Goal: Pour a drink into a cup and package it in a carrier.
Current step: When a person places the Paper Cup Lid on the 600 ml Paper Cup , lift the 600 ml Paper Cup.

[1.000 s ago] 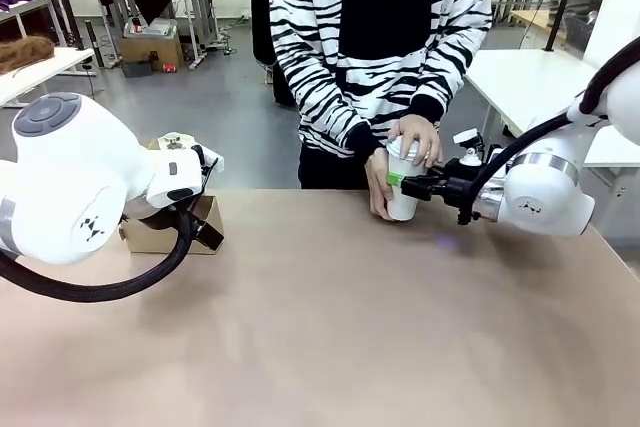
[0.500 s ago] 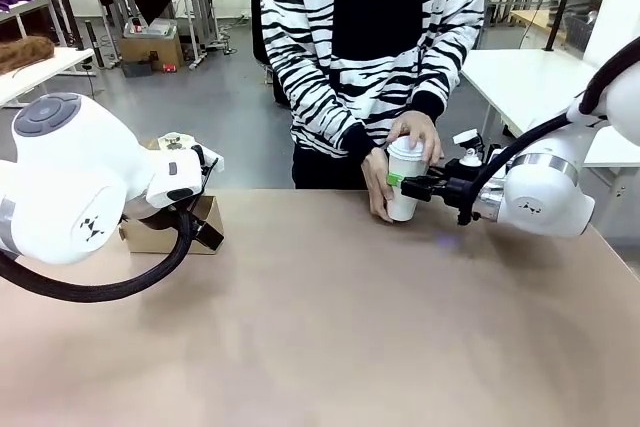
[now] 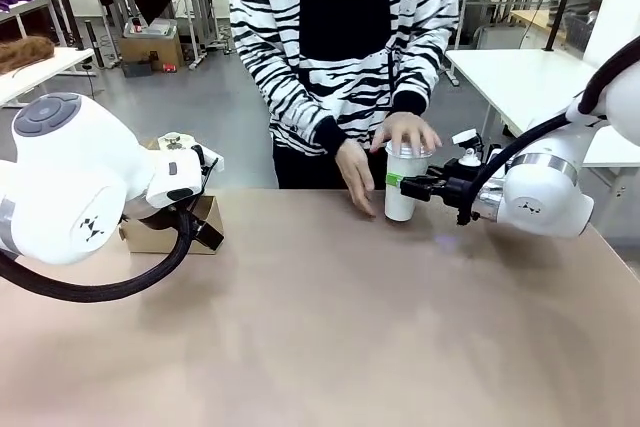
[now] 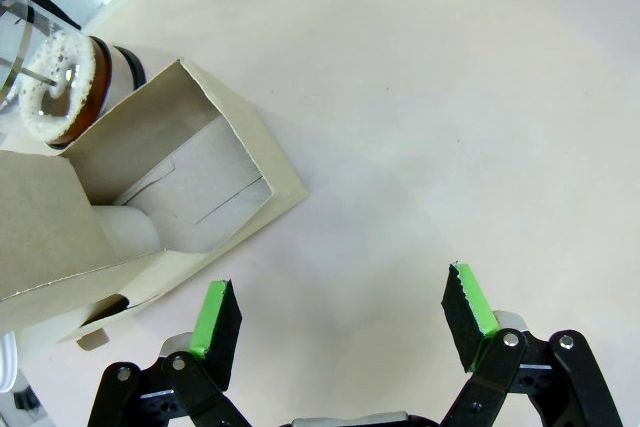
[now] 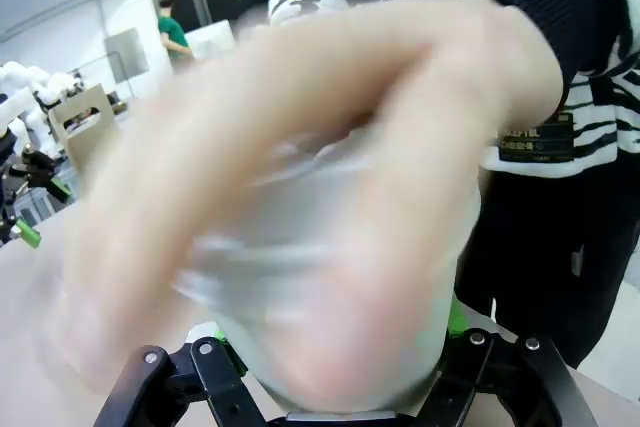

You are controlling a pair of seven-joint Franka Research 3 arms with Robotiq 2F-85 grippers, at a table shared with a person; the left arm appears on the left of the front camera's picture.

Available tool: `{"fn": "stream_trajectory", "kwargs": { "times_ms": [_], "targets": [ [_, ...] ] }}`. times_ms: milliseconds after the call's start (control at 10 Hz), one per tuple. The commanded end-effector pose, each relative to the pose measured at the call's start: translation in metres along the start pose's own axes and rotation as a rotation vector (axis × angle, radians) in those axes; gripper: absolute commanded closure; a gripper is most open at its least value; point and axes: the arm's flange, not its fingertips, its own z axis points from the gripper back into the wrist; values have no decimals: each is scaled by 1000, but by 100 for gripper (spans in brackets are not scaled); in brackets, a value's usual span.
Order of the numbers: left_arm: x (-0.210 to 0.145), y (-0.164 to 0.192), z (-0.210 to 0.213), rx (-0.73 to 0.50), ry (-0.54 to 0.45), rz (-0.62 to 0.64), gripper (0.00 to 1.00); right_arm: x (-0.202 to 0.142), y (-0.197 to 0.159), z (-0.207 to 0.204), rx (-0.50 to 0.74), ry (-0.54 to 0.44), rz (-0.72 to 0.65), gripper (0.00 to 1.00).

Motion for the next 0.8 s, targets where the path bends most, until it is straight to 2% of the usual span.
{"fn": "stream_trajectory", "kwargs": {
  "times_ms": [0,700],
  "targets": [
    [0,0,0,-2,-2,1,0,5,2,-2,-3,-7,2,20],
    [0,0,0,-2,-2,1,0,5,2,-2,-3,-7,2,20]
  ]
}}
